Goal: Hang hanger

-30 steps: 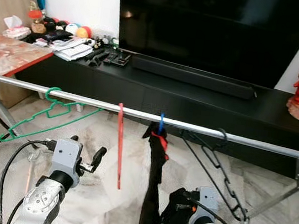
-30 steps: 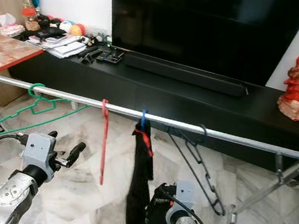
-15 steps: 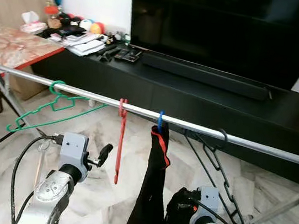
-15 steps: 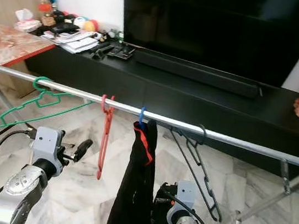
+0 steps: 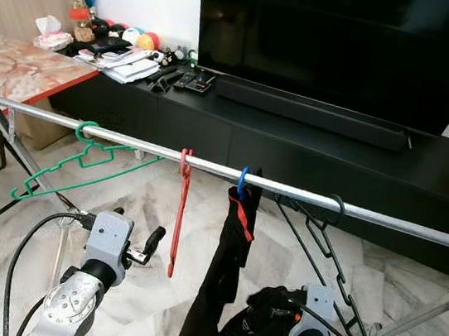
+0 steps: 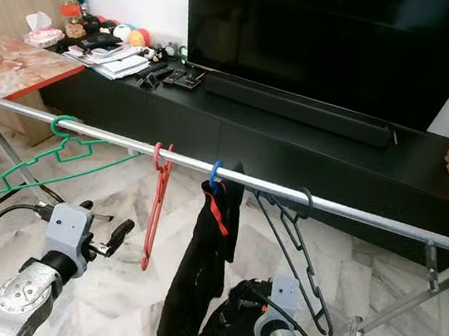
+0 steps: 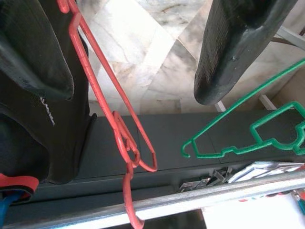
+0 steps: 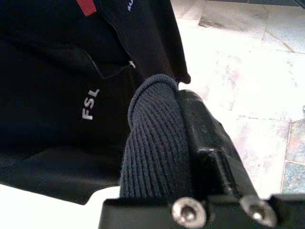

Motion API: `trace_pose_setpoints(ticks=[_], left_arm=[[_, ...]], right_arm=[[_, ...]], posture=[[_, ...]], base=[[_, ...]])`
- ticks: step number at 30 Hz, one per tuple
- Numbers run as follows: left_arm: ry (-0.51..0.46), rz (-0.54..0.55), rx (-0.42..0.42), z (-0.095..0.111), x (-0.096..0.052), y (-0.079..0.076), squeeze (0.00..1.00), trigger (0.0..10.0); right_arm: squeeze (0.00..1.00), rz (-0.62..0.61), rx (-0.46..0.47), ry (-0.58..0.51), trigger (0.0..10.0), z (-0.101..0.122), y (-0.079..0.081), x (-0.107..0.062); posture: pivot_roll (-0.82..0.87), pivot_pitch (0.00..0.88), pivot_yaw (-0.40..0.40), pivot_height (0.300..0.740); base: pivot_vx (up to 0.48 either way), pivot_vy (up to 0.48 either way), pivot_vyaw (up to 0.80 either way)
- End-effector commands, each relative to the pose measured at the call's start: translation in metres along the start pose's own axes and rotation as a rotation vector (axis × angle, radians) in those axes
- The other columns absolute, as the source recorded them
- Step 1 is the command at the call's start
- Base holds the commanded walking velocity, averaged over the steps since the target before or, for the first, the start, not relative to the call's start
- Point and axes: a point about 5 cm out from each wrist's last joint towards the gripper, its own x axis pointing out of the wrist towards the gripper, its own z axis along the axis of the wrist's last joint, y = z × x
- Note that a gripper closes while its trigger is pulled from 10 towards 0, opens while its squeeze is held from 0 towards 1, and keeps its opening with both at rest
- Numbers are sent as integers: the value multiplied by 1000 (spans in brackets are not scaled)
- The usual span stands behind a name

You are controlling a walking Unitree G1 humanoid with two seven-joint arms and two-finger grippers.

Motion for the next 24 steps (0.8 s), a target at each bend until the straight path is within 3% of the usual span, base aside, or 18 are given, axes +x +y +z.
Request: trace_pose_setpoints(ticks=[1, 5, 24], left_arm=[[-13, 2, 15, 2, -1, -1, 0, 10000], [-21, -27, 45, 2, 2, -5, 0, 10000], [-35, -44, 29, 4, 0, -7, 0, 10000]], right_arm=[[0, 4, 13, -10, 10000, 0, 2, 0], [0, 9, 10, -14, 10000, 1, 2, 1], [0, 12, 14, 28, 10000, -8, 2, -2]], posture=[[22, 29, 18, 740], [21, 26, 20, 740], [18, 5, 23, 740]], base=[[0, 0, 0], [0, 0, 0], [296, 0, 0]])
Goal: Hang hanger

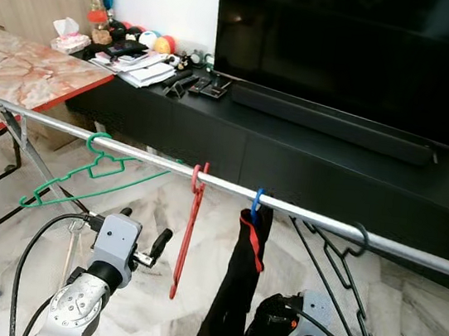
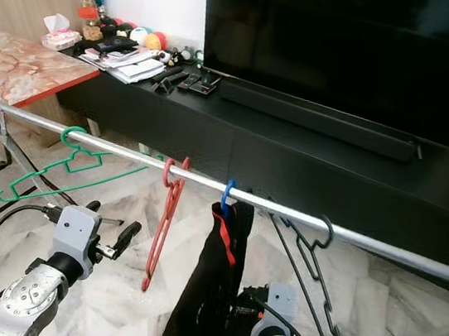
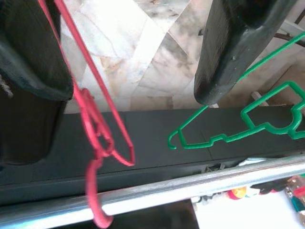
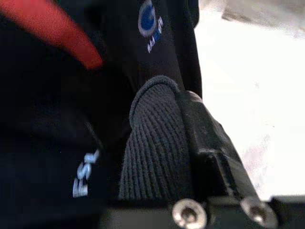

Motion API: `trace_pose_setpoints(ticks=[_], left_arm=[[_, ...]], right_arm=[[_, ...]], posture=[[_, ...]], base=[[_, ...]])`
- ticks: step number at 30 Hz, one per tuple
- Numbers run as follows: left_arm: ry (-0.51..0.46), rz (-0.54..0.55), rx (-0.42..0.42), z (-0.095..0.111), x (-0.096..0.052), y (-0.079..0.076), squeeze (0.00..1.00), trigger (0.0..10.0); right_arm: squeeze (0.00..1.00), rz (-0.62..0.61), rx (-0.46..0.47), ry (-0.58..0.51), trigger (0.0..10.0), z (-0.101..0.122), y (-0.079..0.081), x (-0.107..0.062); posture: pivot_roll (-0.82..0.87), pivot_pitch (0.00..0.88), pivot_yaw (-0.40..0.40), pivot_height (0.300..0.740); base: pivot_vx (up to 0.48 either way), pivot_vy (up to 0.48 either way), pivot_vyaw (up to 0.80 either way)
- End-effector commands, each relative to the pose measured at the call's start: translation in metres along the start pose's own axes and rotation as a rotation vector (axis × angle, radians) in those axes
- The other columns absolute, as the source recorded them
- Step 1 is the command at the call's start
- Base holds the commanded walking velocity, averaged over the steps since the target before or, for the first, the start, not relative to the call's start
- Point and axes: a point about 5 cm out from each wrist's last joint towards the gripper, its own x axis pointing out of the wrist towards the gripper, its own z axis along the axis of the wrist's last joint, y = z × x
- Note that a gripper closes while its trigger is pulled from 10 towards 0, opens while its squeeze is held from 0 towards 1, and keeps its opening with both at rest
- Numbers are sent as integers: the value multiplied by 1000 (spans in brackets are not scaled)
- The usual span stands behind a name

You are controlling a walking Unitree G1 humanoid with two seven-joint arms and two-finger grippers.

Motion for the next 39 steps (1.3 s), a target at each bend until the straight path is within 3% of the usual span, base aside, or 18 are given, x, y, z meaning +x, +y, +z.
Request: trace_pose_setpoints(ticks=[1, 10, 17, 25, 39], left_arm=[[-16, -11, 0, 2, 0, -1, 0, 10000], [-10, -62, -19, 2, -2, -7, 0, 10000], [51, -91, -46, -8, -8, -10, 0, 10000], [159, -52, -125, -23, -11, -4, 0, 10000], [281, -16, -139, -22, 28, 5, 0, 10000]], right_arm=[[0, -4, 0, -15, 10000, 2, -2, 0], [0, -13, 7, 11, 10000, -5, -5, -3], [0, -34, 11, 43, 10000, -13, -16, -9], [0, -49, 13, 59, 10000, -16, -23, -13], [0, -40, 15, 60, 10000, -16, -22, -12]], posture=[[19, 6, 23, 740], [17, 22, 20, 740], [17, 32, 17, 740], [17, 40, 15, 740], [7, 49, 14, 740]], base=[[315, 0, 0], [162, 0, 0], [0, 0, 0], [0, 0, 0], [0, 0, 0]])
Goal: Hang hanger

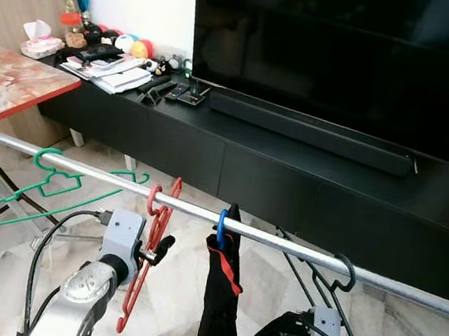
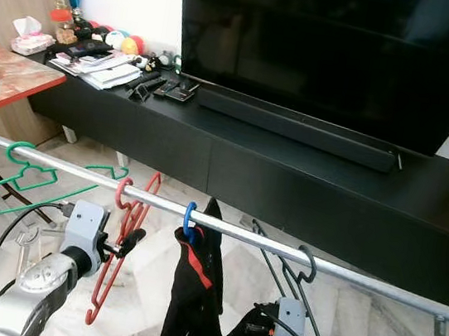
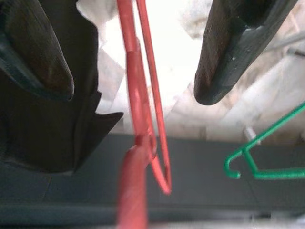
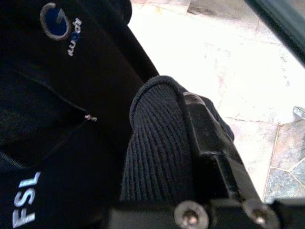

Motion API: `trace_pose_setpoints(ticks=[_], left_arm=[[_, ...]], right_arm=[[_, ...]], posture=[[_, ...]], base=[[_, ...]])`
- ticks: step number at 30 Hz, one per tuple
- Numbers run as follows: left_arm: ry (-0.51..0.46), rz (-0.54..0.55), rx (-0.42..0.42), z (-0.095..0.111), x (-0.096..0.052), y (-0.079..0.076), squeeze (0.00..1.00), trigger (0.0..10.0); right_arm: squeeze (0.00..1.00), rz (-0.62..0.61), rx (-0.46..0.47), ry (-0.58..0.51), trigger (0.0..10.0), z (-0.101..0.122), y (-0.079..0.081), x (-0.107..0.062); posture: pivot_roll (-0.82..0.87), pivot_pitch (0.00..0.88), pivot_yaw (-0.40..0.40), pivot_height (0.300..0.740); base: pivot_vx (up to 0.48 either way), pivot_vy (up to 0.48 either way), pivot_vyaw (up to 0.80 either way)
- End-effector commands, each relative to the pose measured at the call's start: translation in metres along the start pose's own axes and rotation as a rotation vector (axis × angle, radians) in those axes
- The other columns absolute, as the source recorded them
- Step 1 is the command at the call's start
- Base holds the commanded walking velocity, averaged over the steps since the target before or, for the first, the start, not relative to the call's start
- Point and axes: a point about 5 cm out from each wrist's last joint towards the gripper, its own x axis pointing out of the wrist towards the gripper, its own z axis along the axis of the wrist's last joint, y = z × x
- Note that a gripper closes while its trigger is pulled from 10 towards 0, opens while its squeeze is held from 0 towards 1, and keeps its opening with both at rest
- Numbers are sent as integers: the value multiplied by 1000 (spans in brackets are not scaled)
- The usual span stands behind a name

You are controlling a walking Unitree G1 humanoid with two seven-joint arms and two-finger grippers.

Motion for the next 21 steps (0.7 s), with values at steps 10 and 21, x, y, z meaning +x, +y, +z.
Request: trace_pose_setpoints(ticks=[10, 21], left_arm=[[111, 43, 44, 3, 17, 2, 0, 10000], [121, 51, 53, 10, 29, -6, 0, 0]], right_arm=[[0, 8, 1, -5, 10000, 0, -4, -1], [0, 19, 7, -2, 10000, -1, 1, 0]], posture=[[5, 55, 14, 740], [3, 48, 19, 740]], base=[[0, 0, 0], [0, 0, 0]])
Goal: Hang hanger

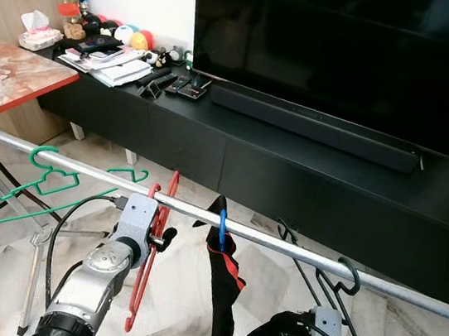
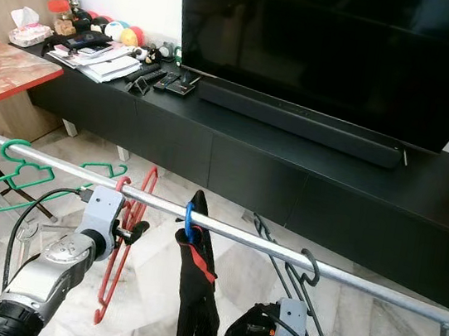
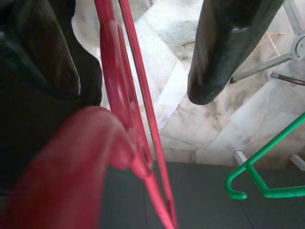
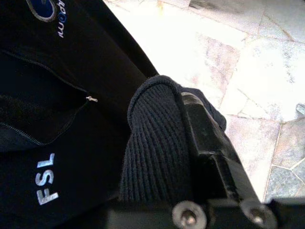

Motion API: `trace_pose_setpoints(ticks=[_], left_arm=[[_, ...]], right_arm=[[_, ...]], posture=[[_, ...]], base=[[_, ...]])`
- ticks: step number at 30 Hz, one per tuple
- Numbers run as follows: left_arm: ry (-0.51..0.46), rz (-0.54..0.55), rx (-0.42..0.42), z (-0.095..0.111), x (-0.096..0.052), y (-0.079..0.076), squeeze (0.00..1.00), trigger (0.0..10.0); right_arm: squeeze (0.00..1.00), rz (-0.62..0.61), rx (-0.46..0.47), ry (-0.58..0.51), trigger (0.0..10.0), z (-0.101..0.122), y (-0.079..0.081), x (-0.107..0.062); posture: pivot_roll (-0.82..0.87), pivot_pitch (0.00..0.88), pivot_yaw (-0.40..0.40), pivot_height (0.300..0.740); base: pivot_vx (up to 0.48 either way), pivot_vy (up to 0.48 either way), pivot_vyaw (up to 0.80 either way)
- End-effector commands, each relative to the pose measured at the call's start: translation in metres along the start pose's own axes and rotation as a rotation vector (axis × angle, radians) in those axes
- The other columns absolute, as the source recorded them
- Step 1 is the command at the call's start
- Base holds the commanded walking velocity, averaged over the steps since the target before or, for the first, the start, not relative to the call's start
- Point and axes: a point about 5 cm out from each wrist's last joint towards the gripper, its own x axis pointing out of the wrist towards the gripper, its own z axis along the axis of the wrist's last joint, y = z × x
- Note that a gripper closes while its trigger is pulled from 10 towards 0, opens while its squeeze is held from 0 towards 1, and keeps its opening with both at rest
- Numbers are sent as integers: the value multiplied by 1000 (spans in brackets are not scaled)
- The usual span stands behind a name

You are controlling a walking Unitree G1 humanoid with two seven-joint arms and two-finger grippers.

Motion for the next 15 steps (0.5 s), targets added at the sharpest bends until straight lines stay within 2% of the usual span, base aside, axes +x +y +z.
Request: trace_pose_setpoints(ticks=[1, 6, 10, 15], left_arm=[[36, 4, 26, -4, 2, -1, 0, 0], [71, 32, 31, -10, 0, 3, 0, 0], [79, 38, 32, -12, 1, 5, 0, 0], [81, 43, 34, -13, 1, 6, 0, 0]], right_arm=[[0, 7, 2, -2, 10000, -1, 2, 0], [0, 6, 4, -7, 10000, 0, 3, 1], [0, 25, -1, -30, 10000, 5, 13, 5], [0, 37, -2, -46, 10000, 9, 18, 7]], posture=[[5, 46, 20, 740], [5, 38, 26, 740], [5, 29, 29, 740], [5, 19, 35, 740]], base=[[0, 0, 0], [0, 0, 0], [0, 0, 0], [0, 0, 0]])
